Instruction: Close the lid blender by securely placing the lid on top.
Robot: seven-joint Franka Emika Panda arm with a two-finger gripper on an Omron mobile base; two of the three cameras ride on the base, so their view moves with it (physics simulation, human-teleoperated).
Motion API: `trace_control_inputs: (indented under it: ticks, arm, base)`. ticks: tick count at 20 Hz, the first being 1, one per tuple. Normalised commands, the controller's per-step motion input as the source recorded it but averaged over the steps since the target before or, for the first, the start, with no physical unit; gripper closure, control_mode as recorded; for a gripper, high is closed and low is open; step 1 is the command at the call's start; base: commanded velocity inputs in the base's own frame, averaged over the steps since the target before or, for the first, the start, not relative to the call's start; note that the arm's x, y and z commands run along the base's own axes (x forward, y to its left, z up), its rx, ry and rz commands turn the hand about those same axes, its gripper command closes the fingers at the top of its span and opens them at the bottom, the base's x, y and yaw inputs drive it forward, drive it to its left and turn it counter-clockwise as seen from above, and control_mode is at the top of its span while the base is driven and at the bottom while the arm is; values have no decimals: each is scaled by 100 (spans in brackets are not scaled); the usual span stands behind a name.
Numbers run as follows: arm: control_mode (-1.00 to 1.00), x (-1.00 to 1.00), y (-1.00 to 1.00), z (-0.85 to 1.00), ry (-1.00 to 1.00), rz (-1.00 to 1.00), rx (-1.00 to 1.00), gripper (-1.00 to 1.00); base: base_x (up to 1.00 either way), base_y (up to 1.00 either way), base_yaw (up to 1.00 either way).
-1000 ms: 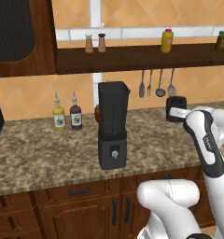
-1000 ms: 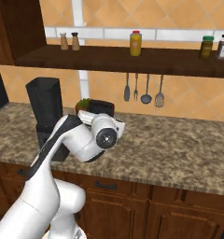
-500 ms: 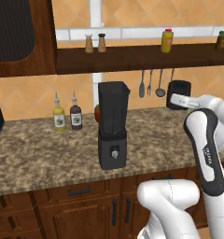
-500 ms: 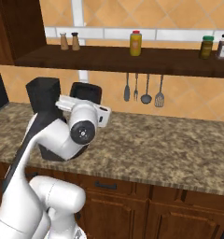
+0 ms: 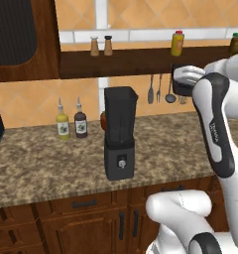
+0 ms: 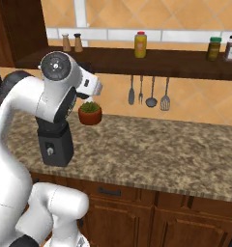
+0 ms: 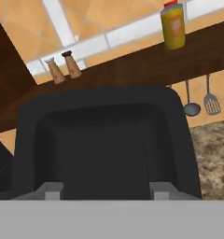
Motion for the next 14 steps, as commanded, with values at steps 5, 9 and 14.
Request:
trace_control_inputs:
  ticks: [5, 9, 14]
  arm:
    - [-100, 0, 54, 38, 42, 0, -26, 100]
    - [-100, 0, 25, -1, 11, 0, -9, 100]
    - [-100, 0, 71, -6, 4, 0, -4, 100]
  base:
    - [0, 0, 0]
    - [0, 0, 0]
    - [0, 0, 0]
